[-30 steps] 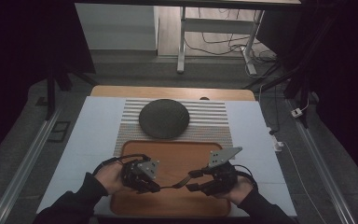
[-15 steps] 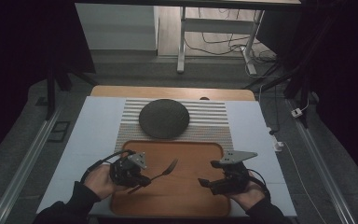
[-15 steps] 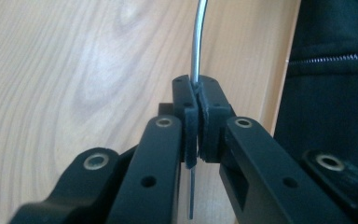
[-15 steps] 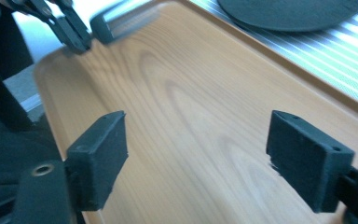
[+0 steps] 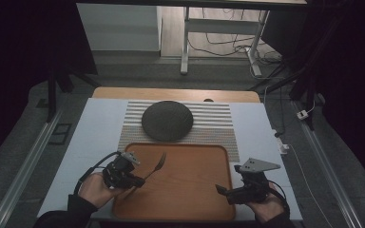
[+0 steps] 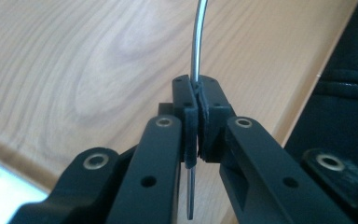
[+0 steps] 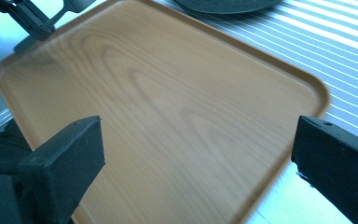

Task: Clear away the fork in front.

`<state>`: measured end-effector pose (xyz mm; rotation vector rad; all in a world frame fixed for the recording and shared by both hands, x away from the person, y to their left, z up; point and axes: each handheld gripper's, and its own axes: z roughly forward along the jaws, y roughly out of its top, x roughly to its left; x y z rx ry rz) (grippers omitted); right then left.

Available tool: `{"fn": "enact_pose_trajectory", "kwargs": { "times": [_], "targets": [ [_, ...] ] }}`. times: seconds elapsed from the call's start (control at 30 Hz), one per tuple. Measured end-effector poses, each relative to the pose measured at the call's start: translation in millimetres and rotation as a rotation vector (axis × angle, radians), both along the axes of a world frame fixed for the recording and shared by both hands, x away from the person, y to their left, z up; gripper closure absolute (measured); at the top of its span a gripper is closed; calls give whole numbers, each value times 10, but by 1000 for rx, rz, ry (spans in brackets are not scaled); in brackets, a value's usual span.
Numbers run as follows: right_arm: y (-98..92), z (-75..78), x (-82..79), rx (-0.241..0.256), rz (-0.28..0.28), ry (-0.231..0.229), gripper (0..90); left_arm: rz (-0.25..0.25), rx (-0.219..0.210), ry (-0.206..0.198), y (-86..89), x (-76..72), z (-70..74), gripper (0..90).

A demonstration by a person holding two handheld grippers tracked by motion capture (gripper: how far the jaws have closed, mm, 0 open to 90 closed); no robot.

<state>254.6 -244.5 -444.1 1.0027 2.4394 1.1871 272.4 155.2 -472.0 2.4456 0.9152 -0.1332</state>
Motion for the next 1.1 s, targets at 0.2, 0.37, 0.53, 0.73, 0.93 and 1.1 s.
{"fn": "enact_pose_trajectory", "kwargs": {
  "times": [0.2, 0.37, 0.53, 0.73, 0.93, 1.1],
  "targets": [
    [-115, 4, -56, 14, -34, -1, 17, 93, 20, 35, 75, 19, -54, 866],
    [-204, 3, -95, 15, -62, 0, 17, 175, 28, 73, 122, 48, -107, 866],
    [-269, -5, -119, 20, -84, 11, 17, 250, 54, 108, 162, 84, -175, 865],
    [-266, -17, -116, 1, -83, 17, 18, 305, 76, 145, 174, 144, -264, 862],
    [-264, -16, -114, -4, -80, 20, 18, 303, 115, 163, 137, 166, -340, 853],
    [-271, -20, -109, 7, -82, 29, 18, 294, 95, 173, 144, 168, -355, 804]
  ]
}}
